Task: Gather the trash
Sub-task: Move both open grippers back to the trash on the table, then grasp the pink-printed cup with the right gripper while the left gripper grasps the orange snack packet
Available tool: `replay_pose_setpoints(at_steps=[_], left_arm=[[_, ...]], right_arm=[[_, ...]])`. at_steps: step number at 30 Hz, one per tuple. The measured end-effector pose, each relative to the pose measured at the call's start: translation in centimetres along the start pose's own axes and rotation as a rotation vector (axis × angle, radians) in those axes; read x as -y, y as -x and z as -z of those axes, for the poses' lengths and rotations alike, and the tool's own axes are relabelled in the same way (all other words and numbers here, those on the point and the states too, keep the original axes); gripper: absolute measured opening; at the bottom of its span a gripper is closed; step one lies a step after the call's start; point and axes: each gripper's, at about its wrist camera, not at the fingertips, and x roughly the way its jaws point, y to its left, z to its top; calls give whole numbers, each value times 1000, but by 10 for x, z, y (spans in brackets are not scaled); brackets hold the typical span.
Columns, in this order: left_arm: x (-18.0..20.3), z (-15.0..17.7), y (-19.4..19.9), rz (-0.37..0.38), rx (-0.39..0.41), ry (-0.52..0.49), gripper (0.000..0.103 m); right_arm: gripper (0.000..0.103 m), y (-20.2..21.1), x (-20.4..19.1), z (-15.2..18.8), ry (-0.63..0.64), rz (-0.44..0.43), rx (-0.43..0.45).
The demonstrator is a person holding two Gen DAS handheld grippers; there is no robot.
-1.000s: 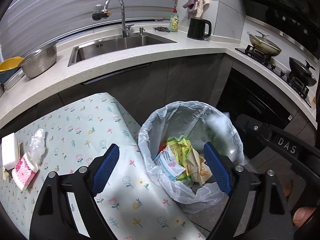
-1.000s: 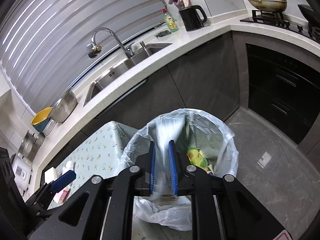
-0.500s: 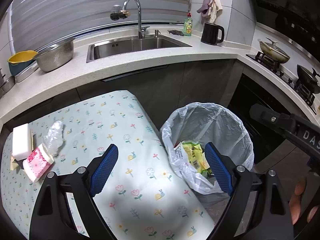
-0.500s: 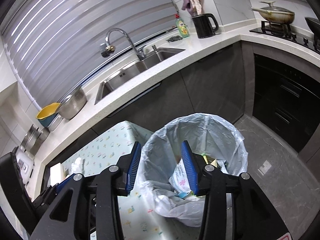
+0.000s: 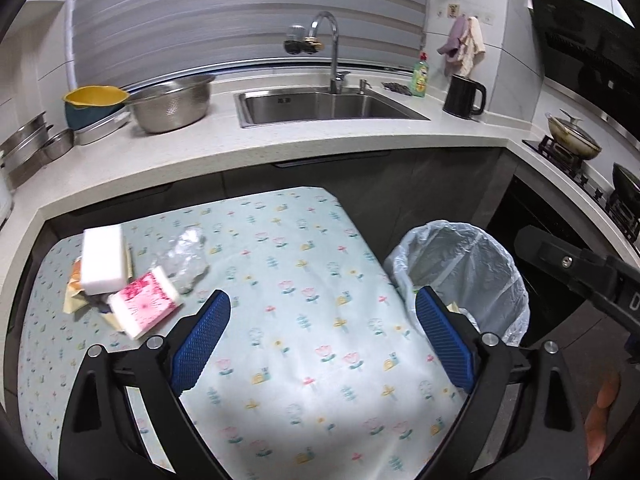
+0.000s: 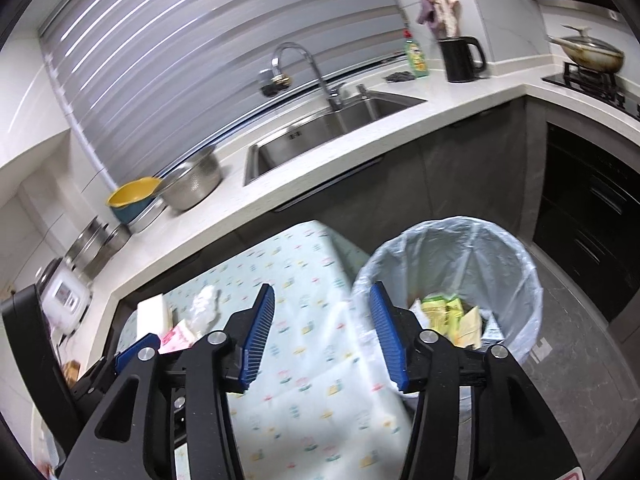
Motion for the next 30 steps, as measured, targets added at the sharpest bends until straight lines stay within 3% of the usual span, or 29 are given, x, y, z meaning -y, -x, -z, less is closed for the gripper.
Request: replay_pose_setpoints(at_steps=[15, 30], left_arm=[[-118, 26, 37, -136, 5, 125, 92], [-251, 59, 32, -258, -48, 230, 92]], right_arm=[[58, -17, -102, 42, 107, -88, -84], [58, -100, -196, 107, 179, -110, -251]])
